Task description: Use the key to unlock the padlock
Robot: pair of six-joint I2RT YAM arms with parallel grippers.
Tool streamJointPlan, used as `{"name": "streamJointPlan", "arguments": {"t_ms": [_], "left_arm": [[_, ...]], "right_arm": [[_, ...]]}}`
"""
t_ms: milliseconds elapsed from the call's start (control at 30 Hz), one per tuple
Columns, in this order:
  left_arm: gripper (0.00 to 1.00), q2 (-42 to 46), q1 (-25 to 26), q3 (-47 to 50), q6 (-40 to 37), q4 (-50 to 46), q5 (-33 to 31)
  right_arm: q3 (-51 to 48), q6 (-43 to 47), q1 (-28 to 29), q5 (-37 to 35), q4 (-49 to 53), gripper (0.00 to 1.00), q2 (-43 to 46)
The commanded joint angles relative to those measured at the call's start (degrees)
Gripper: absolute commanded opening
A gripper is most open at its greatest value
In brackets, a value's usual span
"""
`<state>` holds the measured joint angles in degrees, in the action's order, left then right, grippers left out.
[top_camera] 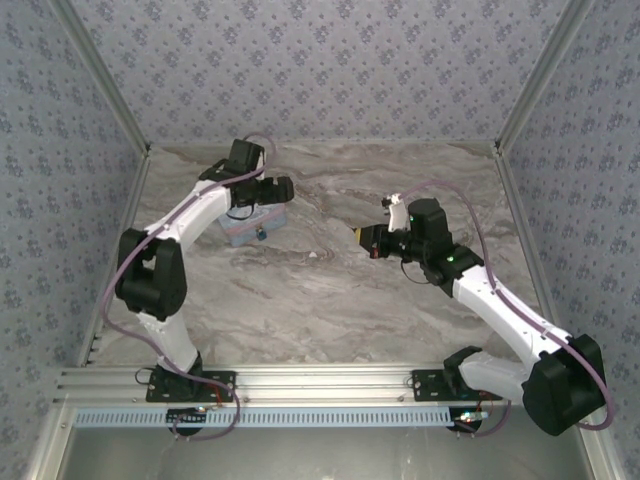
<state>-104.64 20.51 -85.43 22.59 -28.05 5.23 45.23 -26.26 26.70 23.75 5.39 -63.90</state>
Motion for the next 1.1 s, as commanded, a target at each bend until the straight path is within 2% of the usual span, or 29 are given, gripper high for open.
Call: {"name": "streamJointPlan", "arguments": {"t_ms": [0, 333, 633, 867, 1067], "left_arm": [[0.95, -1.95, 0.06, -3.82, -0.26, 2.05, -0.67], [0.93, -10.37, 0.14, -8.13, -1.68, 0.95, 0.72], [0.9, -9.34, 2.57, -3.39, -1.41, 0.81, 0.68], [0.89, -5.87, 7.18, 3.53, -0.15, 2.4, 0.3], [0.89, -2.72, 13.26, 8.57, 2.54, 4.08, -0.13]], "right_arm": [[-0.52, 0.6, -0.3, -1.34, 1.95, 0.0, 0.88], [-0.67, 0.86, -0.38, -1.5, 2.33, 0.0, 0.97], [-0.28, 1.04, -1.79, -3.21, 5.43, 0.0, 2.05], [-1.02, 0.62, -7.44, -2.33, 9.12, 0.0, 5.19], [-2.64, 0.6, -14.04, -0.73, 12.81, 0.0, 8.76]]}}
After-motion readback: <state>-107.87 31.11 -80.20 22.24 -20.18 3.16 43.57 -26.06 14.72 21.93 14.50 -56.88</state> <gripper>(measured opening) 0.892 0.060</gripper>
